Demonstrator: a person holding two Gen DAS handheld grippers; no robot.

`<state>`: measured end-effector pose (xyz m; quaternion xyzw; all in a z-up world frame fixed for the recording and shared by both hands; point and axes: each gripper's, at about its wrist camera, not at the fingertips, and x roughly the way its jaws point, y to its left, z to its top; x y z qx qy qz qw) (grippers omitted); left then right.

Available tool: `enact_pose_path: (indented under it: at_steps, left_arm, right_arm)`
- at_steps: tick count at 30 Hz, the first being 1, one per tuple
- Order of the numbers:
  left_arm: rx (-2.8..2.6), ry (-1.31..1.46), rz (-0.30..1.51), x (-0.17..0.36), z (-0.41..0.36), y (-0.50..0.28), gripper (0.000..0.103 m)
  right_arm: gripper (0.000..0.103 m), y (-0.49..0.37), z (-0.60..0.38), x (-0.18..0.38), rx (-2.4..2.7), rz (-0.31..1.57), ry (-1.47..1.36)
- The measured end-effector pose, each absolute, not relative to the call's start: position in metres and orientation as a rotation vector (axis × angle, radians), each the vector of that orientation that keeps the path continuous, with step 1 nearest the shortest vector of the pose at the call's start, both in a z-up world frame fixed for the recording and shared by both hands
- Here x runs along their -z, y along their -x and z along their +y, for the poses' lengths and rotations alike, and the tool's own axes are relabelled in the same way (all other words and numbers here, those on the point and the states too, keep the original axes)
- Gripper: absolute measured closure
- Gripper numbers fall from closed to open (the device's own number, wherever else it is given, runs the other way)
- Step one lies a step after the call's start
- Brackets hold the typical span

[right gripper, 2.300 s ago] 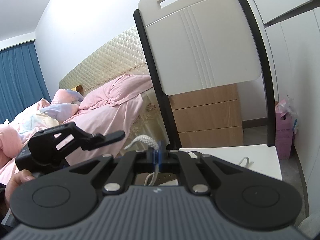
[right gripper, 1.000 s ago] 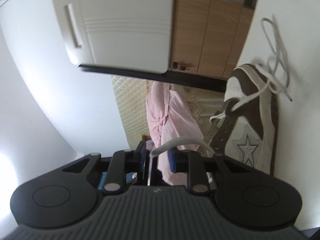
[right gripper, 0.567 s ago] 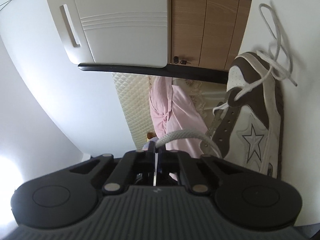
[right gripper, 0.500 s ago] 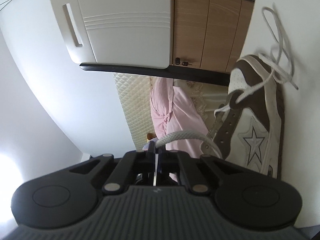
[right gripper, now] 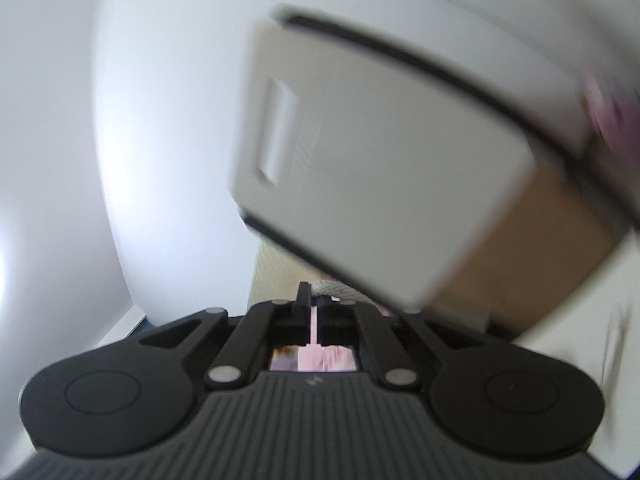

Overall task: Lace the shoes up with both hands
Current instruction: 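Lower the held white lace to the sneaker eyelets with the right gripper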

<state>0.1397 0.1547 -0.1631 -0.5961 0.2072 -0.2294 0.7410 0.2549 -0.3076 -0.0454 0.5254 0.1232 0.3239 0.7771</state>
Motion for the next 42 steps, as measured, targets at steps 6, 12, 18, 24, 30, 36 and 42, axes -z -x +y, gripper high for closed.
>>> enact_pose_path:
  at_steps: [6,12,18,24,30,36,42]
  left_arm:
    - [0.423,1.150,0.494,0.152,0.157,-0.142,0.060]
    - [0.323,0.768,0.566,0.129,0.137,-0.146,0.060]
    - [0.279,0.301,0.631,0.123,0.084,-0.159,0.060]
    - [0.244,0.095,0.623,0.127,0.059,-0.169,0.060]
    - [0.230,0.029,0.514,0.116,0.055,-0.147,0.060]
    - [0.183,-0.020,0.530,0.122,0.055,-0.154,0.060]
    - [0.164,0.088,0.666,0.140,0.065,-0.180,0.082]
  right_arm:
    - [0.100,-0.258,-0.356,-0.038,-0.561,0.088,-0.904]
    - [0.100,-0.234,-0.373,-0.083,-0.296,-0.004,-0.561]
    - [0.100,-0.218,-0.361,-0.073,-0.245,0.016,-0.387]
    - [0.100,-0.226,-0.313,0.007,-0.430,0.275,-0.508]
    - [0.100,-0.237,-0.250,0.089,-0.576,0.528,-0.730]
    - [0.100,-0.261,-0.210,0.140,-0.654,0.686,-0.929]
    - [0.100,-0.271,-0.186,0.161,-0.673,0.796,-1.038]
